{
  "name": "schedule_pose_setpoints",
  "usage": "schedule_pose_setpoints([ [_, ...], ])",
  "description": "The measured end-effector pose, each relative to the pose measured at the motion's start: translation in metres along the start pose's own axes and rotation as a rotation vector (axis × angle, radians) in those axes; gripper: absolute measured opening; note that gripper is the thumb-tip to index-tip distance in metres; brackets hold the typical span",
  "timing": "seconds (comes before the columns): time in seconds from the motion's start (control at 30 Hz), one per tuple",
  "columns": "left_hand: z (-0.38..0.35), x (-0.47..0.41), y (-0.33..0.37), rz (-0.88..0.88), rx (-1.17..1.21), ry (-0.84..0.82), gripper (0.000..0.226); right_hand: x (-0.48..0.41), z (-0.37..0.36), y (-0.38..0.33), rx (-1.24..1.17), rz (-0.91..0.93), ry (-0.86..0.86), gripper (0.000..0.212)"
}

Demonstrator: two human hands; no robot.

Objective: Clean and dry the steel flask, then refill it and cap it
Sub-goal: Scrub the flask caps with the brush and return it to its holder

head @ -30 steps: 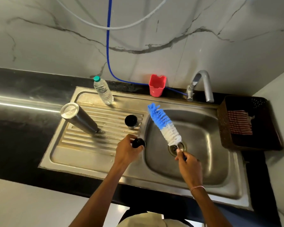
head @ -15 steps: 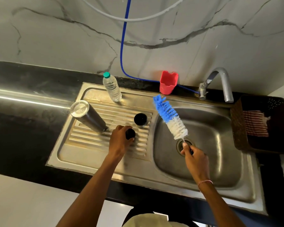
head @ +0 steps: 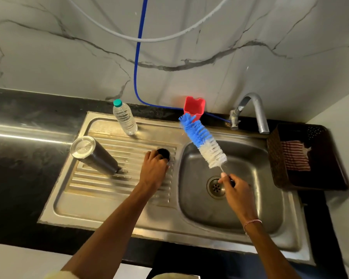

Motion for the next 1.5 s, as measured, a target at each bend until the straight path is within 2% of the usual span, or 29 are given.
schedule_pose_setpoints([
  [0.07, 0.004, -0.002, 0.001, 0.057, 0.044, 0.016, 0.019, -0.008, 0.012, -0.01, 0.011, 0.065, 0.006, 0.024],
  [0.17, 0.018, -0.009, 0.002, 0.188, 0.17, 0.11, 0.027, -0.032, 0.038, -0.033, 0.071, 0.218, 0.11, 0.006],
  [0.27, 0.033, -0.02, 0.003, 0.287, 0.301, 0.183, 0.023, -0.066, 0.071, -0.069, 0.198, 0.412, 0.258, 0.013],
  [0.33, 0.043, -0.028, 0.004, 0.342, 0.361, 0.218, 0.019, -0.094, 0.093, -0.102, 0.394, 0.513, 0.313, 0.016],
  [0.47, 0.058, -0.037, 0.013, 0.424, 0.406, 0.229, 0.02, -0.14, 0.104, -0.165, 0.82, 0.66, 0.276, 0.013],
  [0.7, 0.075, -0.027, 0.023, 0.553, 0.541, 0.276, 0.024, -0.166, 0.06, -0.245, 1.112, 1.012, 0.122, 0.011],
  [0.9, 0.074, -0.016, 0.018, 0.643, 0.617, 0.281, 0.027, -0.173, 0.024, -0.252, 1.199, 1.061, 0.093, 0.014],
  [1.17, 0.08, -0.017, 0.021, 0.656, 0.652, 0.301, 0.027, -0.173, 0.052, -0.261, 1.183, 1.031, 0.146, 0.009],
  [1.33, 0.086, -0.021, 0.028, 0.639, 0.661, 0.305, 0.03, -0.163, 0.084, -0.268, 1.115, 1.097, 0.203, 0.038],
  [1.5, 0.092, -0.023, 0.036, 0.634, 0.677, 0.311, 0.029, -0.15, 0.112, -0.262, 1.029, 1.098, 0.305, 0.019],
])
Point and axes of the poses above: each hand's wrist, its own x-axis away from the middle knuckle, its own z-axis out of the back of the hand, y = z × x, the point moved 2 cm from there along -x, towards the middle knuckle, and after that the axes turned 12 degrees about y, right-handed, at the moved point
